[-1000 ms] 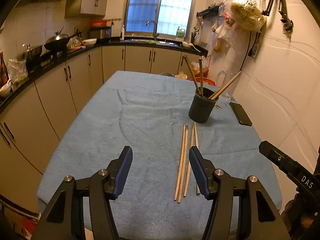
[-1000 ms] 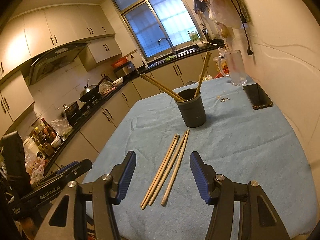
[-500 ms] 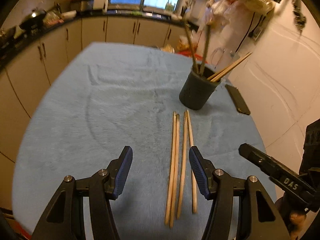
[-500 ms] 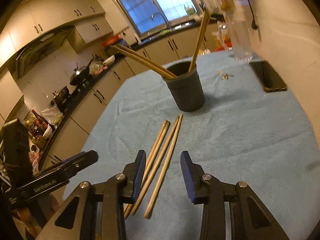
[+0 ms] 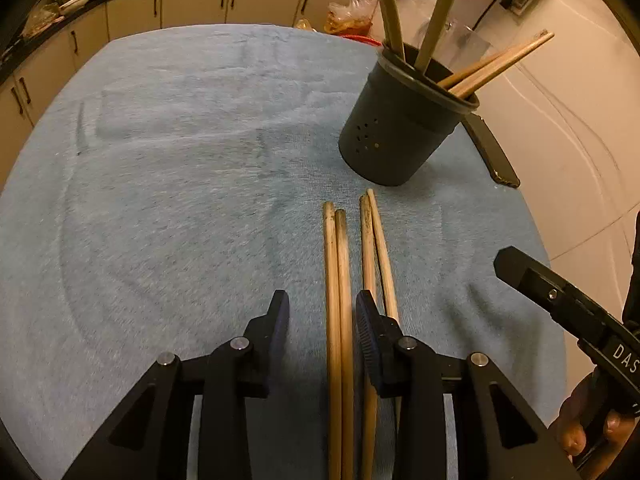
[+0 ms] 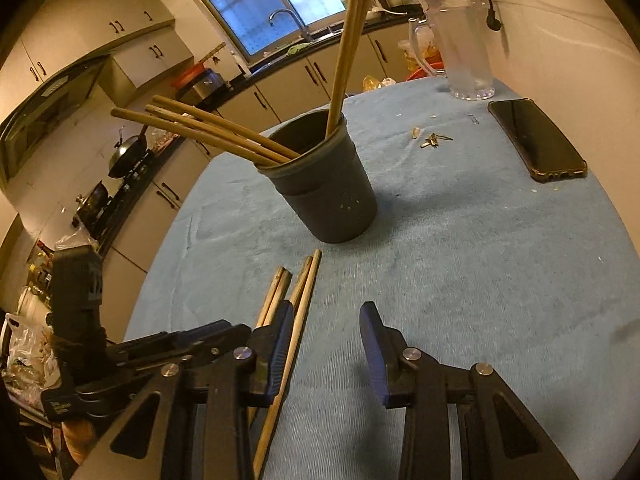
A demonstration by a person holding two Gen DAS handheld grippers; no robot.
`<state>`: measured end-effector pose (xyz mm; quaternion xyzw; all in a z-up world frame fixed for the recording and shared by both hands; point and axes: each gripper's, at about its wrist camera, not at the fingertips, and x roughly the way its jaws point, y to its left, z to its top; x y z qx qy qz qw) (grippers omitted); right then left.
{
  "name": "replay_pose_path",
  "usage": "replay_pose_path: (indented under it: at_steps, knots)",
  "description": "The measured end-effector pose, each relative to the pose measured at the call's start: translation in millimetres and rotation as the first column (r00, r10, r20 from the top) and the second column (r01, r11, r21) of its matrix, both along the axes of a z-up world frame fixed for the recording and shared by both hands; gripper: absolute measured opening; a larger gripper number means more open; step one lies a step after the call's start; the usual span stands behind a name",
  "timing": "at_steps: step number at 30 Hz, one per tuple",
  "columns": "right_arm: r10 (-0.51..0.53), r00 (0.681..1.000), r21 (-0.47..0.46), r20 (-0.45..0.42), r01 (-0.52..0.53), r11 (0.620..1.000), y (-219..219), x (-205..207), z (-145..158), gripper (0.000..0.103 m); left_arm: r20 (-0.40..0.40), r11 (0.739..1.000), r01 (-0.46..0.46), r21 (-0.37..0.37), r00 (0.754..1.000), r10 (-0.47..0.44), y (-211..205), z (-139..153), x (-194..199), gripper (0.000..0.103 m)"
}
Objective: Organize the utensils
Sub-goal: 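Close the left tool on a chopstick while the right tool grasps another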
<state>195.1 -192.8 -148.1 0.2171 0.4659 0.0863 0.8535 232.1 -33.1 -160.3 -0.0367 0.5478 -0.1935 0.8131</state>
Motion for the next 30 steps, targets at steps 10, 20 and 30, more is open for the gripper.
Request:
replay_pose_path:
  at_steps: [10,20,30]
  knots:
    - [0.041,0.999,-0.019,-0.034,-0.041,0.999,15,26,-14,0.037,-0.012,1.000,0.000,0.007,1.000,0.000,7,-9,10,0.018]
    - [0.149,0.970,-0.163,-0.191,-0.181,0.970,59,59,-42,0.029,0.034,0.994,0.044,0.101,0.998,-0.048,-1,-12,2,0.008]
    - [0.189,0.945,-0.325,-0.267,-0.273,0.905,81,84,-41,0.017,-0.013,0.998,0.031,0.061,0.999,-0.030,13,-4,3,0.008]
